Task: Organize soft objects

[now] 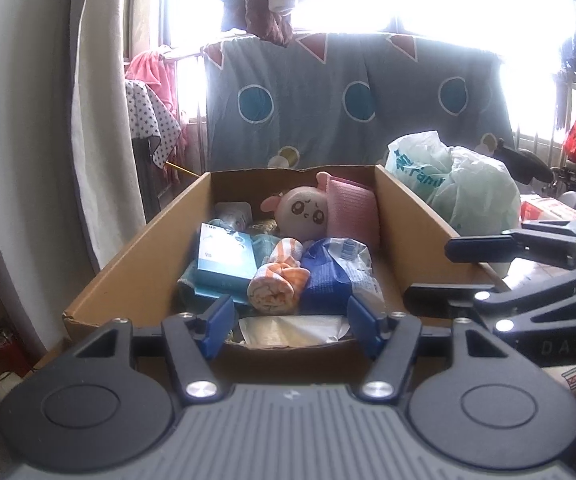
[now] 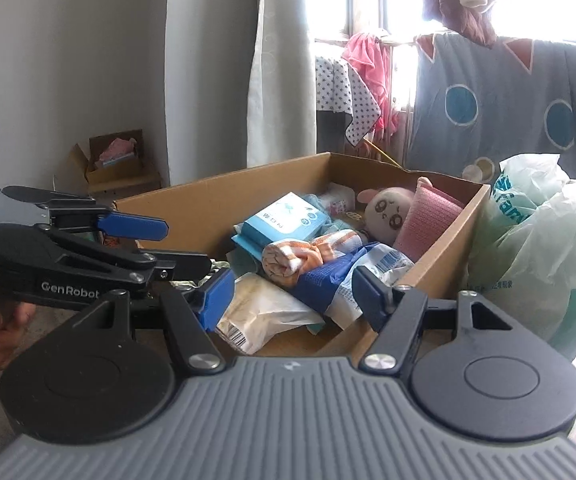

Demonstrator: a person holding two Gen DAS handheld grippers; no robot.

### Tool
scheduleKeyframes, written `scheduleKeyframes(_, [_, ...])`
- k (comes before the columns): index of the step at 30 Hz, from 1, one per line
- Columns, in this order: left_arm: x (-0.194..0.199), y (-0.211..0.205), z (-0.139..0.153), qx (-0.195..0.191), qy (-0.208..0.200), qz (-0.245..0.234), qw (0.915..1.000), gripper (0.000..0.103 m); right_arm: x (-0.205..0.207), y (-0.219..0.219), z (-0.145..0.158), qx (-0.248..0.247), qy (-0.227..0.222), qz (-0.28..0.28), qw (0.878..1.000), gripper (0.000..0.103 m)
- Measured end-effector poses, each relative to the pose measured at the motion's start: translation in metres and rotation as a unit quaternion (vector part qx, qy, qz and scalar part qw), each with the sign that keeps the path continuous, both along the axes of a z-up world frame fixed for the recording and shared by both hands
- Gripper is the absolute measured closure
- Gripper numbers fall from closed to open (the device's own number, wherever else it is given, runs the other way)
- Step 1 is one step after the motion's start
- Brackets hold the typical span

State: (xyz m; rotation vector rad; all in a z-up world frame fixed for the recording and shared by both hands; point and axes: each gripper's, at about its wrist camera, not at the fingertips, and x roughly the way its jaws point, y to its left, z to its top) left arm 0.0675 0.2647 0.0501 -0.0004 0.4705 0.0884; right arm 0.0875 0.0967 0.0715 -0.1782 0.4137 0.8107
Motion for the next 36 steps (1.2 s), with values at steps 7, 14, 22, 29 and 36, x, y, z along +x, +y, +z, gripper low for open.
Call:
scheduleKeyframes(7, [-0.0034,-0.0001,0.0000,0.001,-0.004,0.001,1.0000,0.038,0.0006,-0.0052,0.0002,0.010,0.008,0.004,1.000,0.038])
scheduleKeyframes(14, [-0.0001,0.0025,0.0011,0.000,0.001,0.001,1.0000,0.038,-0.0020,-0.0048,-0.0002,0.006,0.002,0.005,1.000,0.036])
scheduleKeyframes(22, [0.0010,0.0043,0.0000,0.001,-0.001,0.002,1.0000,0.037,0.0005,-0.0072,0.0002,0.016,0.010,0.008,1.000,0.035])
scheduleKeyframes(29, [0.0013,0.0049,-0.0001,0.002,-0.001,0.002,1.0000,0.037,0.0004,-0.0075,0.0000,0.015,0.009,0.009,1.000,0.034])
scheduleKeyframes(36, [0.0015,0.0053,-0.0002,0.002,-0.001,0.001,1.0000,0.037,0.0004,-0.0073,0.0001,0.015,0.009,0.010,1.000,0.034])
